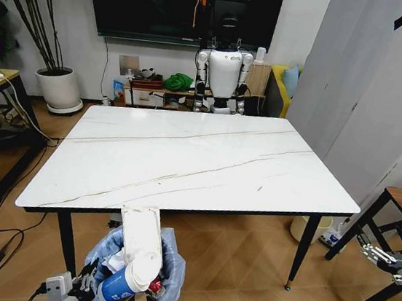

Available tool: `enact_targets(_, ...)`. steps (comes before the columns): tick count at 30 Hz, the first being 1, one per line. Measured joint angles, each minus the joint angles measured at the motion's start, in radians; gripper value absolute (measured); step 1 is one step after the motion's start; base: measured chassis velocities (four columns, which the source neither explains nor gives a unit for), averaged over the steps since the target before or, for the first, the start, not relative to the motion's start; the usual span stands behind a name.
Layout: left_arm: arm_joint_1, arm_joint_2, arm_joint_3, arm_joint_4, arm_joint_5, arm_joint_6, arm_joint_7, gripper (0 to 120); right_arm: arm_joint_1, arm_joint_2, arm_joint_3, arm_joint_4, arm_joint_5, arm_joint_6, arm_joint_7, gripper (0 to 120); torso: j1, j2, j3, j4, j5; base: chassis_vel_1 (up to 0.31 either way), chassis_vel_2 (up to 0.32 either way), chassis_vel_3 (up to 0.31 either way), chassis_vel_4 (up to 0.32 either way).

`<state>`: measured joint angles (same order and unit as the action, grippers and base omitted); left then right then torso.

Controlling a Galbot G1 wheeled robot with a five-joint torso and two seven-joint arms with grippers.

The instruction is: Pick up the trash bin and place the trash from the table into it.

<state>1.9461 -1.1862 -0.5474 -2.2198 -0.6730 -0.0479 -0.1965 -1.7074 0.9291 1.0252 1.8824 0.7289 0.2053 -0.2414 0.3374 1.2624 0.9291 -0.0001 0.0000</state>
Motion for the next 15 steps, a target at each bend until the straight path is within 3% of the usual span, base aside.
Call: enact_targets(15,-0.001,-0.011,0.002,0.009,-0.001,-0.001,0.000,0,0.000,0.000,0.000,0.000,0.000,0.000,0.000,100,-0.042,-0.082,-0.041,-0.0001,0.0000,0.000,0.000,0.000,0.000)
